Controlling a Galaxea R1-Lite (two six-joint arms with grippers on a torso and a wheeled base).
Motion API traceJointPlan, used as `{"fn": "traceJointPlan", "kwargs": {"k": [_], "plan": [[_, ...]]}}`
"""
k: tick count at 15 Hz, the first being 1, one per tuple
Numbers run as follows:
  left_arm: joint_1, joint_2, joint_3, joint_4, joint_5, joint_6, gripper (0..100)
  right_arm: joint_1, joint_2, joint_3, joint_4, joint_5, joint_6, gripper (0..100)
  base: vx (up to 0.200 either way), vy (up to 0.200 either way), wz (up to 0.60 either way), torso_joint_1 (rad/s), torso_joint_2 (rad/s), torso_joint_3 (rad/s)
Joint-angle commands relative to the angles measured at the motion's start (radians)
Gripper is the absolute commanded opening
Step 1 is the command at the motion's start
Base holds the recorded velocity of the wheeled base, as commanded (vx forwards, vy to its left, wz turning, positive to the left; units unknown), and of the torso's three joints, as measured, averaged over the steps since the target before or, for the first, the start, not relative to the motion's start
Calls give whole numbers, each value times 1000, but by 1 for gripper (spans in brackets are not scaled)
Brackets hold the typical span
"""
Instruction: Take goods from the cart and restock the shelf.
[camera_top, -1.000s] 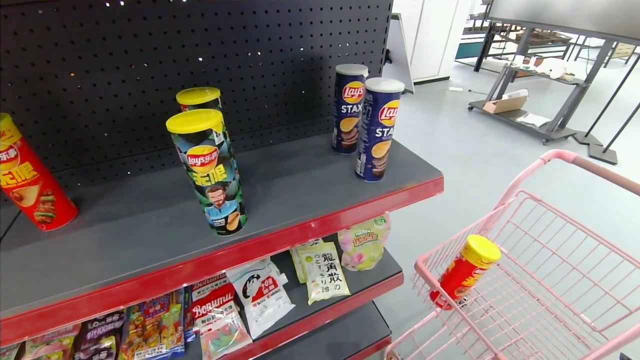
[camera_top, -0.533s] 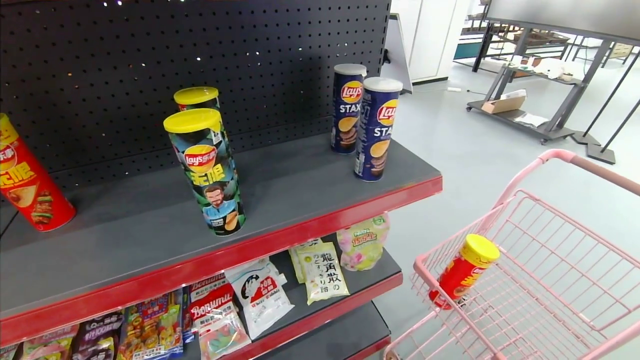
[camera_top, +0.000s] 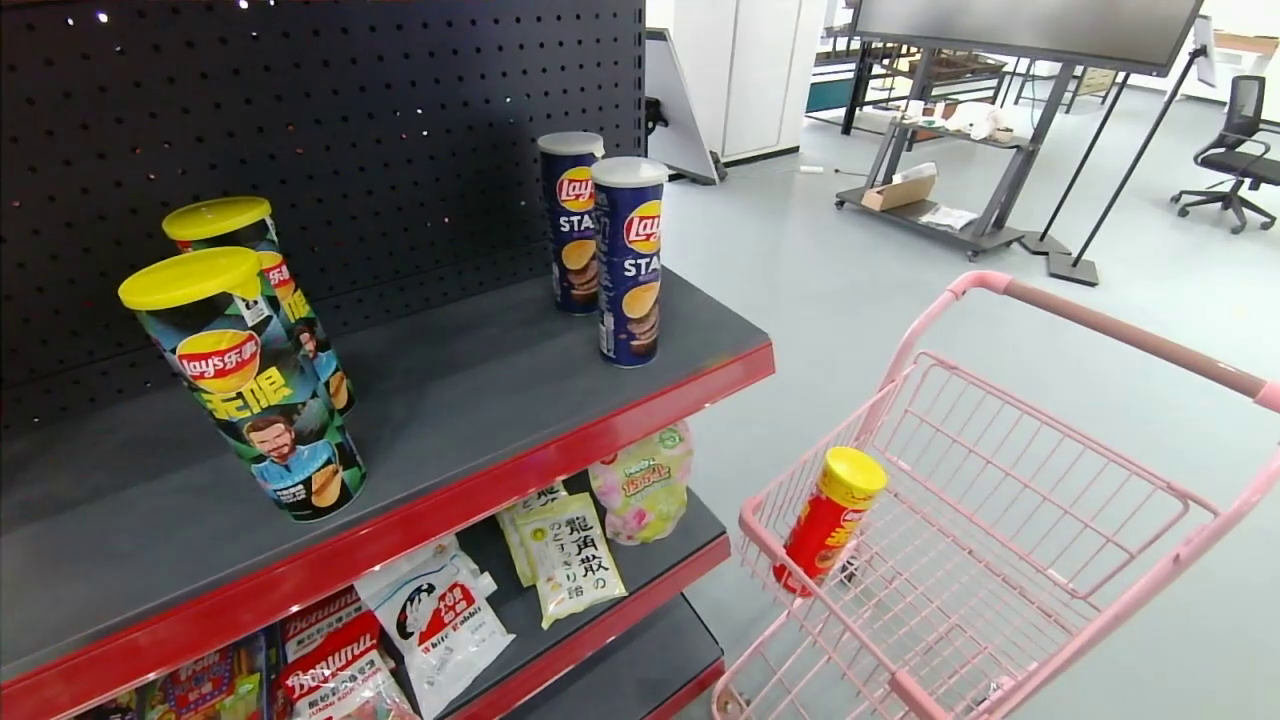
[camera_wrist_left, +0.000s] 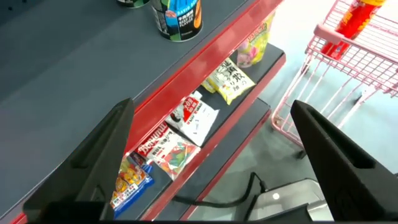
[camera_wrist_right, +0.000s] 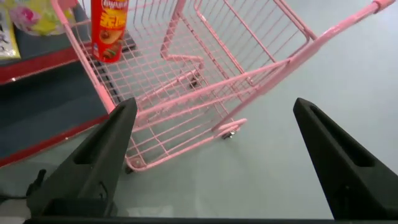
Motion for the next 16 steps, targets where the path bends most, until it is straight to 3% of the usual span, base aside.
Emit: {"fn": "traceJointPlan", "kwargs": {"k": [1, 3, 4, 6, 9, 11, 16], "plan": [[0, 1, 0, -2, 9, -2, 100, 30, 284, -2, -257, 52, 131, 100, 0, 0, 0, 0, 0, 0], [0, -1, 0, -2, 14, -6, 100, 36, 605, -16, -557, 64, 272, 100, 0, 0, 0, 0, 0, 0], [0, -1, 0, -5, 12, -8, 100, 16, 746, 0, -675, 68, 281, 100, 0, 0, 0, 0, 0, 0], [0, -4, 0, -8, 12, -8, 100, 13, 888, 49, -719, 70, 262, 100, 0, 0, 0, 0, 0, 0], [0, -4, 0, -8, 15, -8, 100, 130, 1046, -13, -770, 170, 333, 100, 0, 0, 0, 0, 0, 0], [0, -2, 2, -8, 15, -8, 100, 162, 1174, -42, -879, 197, 397, 100, 0, 0, 0, 0, 0, 0], [1, 5, 3, -7, 20, -8, 100, 159, 1545, 44, -1347, 211, 345, 100, 0, 0, 0, 0, 0, 0]]}}
